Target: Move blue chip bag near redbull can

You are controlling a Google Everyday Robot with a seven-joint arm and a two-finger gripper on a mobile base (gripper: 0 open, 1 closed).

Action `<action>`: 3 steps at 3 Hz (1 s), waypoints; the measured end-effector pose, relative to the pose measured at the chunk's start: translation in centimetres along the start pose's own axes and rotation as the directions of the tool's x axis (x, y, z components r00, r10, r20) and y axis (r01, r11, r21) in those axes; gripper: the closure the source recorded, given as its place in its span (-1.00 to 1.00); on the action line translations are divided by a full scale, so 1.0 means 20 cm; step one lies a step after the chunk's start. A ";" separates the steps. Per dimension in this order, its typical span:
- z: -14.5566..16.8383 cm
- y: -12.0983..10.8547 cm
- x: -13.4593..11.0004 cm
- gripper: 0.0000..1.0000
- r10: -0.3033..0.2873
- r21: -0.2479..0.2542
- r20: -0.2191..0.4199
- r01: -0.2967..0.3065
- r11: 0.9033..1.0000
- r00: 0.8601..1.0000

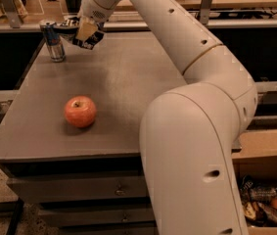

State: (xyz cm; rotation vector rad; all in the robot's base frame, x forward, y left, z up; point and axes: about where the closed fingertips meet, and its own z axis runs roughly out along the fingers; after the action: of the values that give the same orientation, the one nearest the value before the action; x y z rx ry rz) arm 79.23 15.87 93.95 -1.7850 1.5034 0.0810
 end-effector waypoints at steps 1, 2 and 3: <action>0.04 -0.03 -0.07 -0.27 -0.024 0.009 0.029 0.024 1.000 0.999; 0.04 -0.05 -0.08 -0.72 -0.023 0.025 0.037 0.022 0.999 0.999; 0.02 -0.08 -0.07 -1.00 -0.015 0.045 0.038 0.014 0.999 0.999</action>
Offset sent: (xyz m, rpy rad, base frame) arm 0.0132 0.0139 0.0204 0.0517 -0.0583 0.0065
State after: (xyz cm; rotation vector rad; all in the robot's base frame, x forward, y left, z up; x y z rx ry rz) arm 80.29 17.25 95.15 -1.7494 1.4543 0.0736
